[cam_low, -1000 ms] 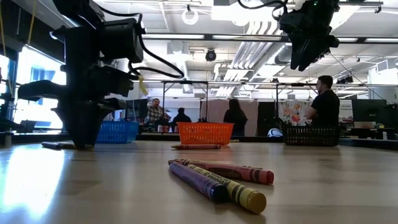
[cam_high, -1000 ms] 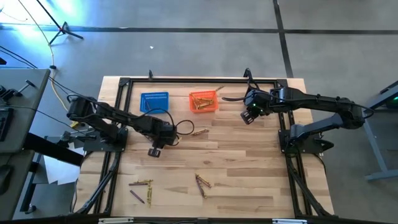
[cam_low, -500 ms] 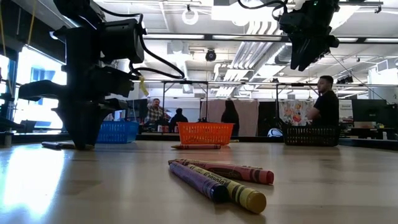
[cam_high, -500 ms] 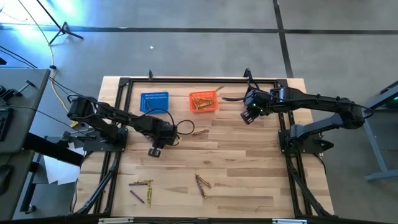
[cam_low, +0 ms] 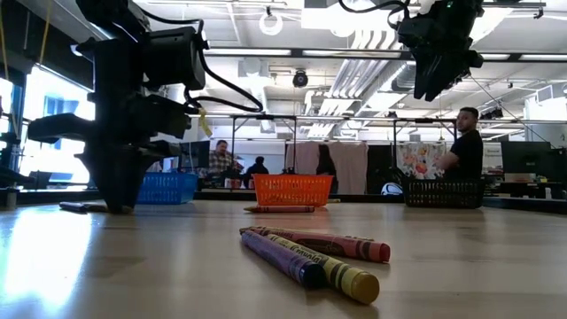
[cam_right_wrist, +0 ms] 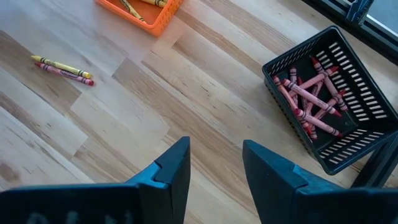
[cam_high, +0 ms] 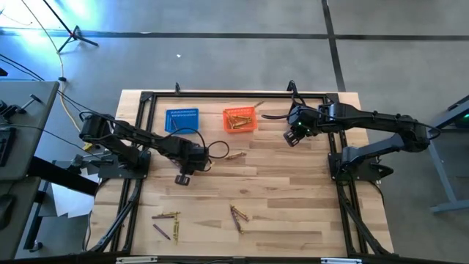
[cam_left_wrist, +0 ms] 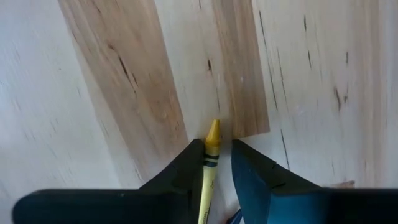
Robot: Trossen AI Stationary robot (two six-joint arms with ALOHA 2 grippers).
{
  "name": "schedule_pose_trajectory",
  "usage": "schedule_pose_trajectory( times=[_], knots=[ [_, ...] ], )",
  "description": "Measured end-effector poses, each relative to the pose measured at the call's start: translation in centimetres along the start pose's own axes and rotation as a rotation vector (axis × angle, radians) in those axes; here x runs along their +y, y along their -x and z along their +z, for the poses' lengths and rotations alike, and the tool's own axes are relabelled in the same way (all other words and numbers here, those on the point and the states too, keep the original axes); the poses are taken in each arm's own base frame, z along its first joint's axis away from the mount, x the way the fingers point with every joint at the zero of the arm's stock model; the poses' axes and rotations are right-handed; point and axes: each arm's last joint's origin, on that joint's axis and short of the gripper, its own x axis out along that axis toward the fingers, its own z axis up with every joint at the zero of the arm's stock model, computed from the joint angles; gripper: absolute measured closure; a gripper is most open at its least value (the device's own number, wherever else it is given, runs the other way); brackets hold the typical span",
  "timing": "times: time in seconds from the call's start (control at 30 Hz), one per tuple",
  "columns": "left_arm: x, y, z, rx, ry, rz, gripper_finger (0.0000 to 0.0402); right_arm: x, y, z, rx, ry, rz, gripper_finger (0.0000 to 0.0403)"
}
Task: Sort crayons
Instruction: Put the yellow crayon into the orange bin
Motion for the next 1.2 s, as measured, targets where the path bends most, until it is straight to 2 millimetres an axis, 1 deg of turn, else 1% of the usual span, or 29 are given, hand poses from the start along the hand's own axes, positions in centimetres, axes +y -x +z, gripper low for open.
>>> schedule_pose_trajectory(
  times=[0.23, 0.4, 0.5, 0.57, 0.63, 0.7, 0.83, 0.9, 1.03, 1.13, 1.2],
  knots=[
    [-0.1, 0.0, 0.0, -0.007, 0.089, -0.048, 0.0391, 0.0, 0.0, 0.0, 0.0, 0.0, 0.0, 0.0269],
    [-0.1, 0.0, 0.1, -0.01, 0.143, -0.054, 0.0397, 0.0, 0.0, 0.0, -0.001, 0.0, 0.0, 0.0269],
    [-0.1, 0.4, 0.4, -0.008, 0.159, -0.057, 0.04, 0.0, 0.0, 0.0, 0.0, 0.0, 0.0, 0.0269],
    [-0.1, 0.9, 1.3, -0.041, 0.153, -0.096, 0.04, 0.0, 0.0, 0.0, -0.001, 0.0, 0.001, 0.0269],
    [-0.1, 1.7, 1.9, -0.061, 0.153, -0.1, 0.0401, 0.0, 0.0, 0.0, -0.001, 0.0, 0.001, 0.0269],
    [0.1, 2.1, 2.3, -0.061, 0.175, -0.086, 0.0401, 0.0, 0.0, 0.0, -0.001, 0.0, 0.001, 0.0269],
    [0.6, 4.0, 4.0, -0.123, 0.168, -0.057, 0.0401, 0.0, 0.0, 0.0, -0.002, -0.001, 0.001, 0.0269],
    [1.2, 5.0, 4.8, -0.156, 0.154, -0.015, 0.0401, 0.0, 0.0, 0.0, -0.002, 0.0, 0.001, 0.0269],
    [3.4, 7.6, 6.9, -0.302, 0.147, 0.131, 0.0401, 0.0, 0.0, 0.0, -0.002, 0.0, 0.002, 0.0269],
    [5.8, 9.8, 8.8, -0.527, 0.196, 0.211, 0.0401, 0.0, 0.0, 0.0, -0.002, 0.0, 0.002, 0.0269],
    [7.5, 11.0, 9.6, -0.68, 0.244, 0.259, 0.0401, 0.0, 0.0, 0.0, -0.002, 0.0, 0.002, 0.0269]
  ],
)
